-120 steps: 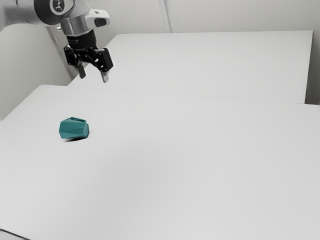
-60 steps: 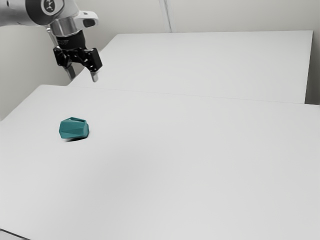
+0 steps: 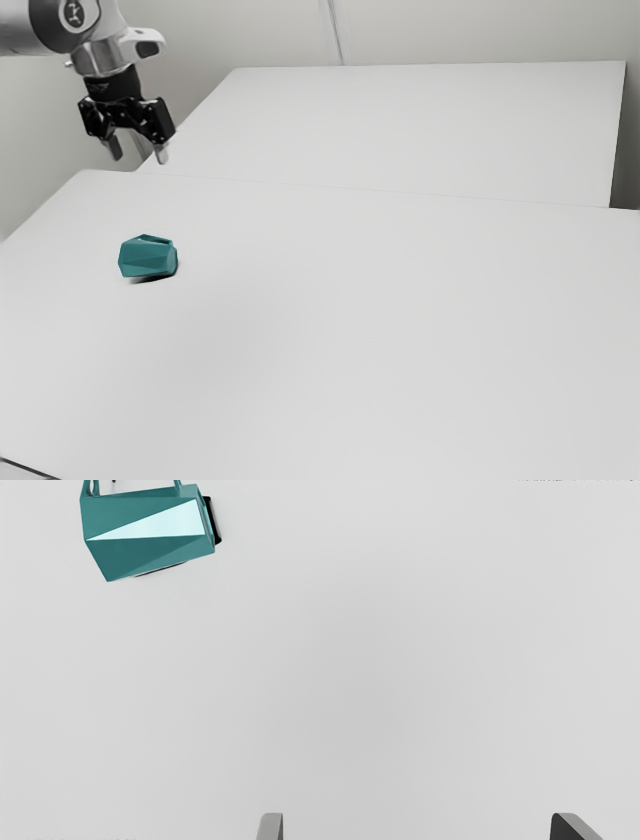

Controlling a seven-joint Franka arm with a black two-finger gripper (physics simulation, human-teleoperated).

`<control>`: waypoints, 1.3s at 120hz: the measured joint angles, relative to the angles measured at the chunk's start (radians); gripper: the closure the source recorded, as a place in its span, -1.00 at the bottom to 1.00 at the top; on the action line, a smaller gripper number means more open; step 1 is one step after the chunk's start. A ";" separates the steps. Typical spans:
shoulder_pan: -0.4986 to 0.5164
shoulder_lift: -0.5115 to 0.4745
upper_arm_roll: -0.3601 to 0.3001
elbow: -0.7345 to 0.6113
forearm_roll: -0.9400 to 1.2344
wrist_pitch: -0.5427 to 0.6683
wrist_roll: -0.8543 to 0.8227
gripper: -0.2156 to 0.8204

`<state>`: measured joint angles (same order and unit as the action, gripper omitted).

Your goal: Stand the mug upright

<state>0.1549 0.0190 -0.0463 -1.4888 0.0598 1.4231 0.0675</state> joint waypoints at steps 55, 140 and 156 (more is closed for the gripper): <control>0.316 0.183 0.005 0.123 -0.005 0.010 0.066 -0.54; 0.511 0.512 0.000 0.245 -0.253 0.229 0.347 -0.54; 0.541 0.563 0.000 0.234 -0.384 0.293 0.430 -0.54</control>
<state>0.6960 0.5823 -0.0462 -1.2547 -0.3245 1.7160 0.4973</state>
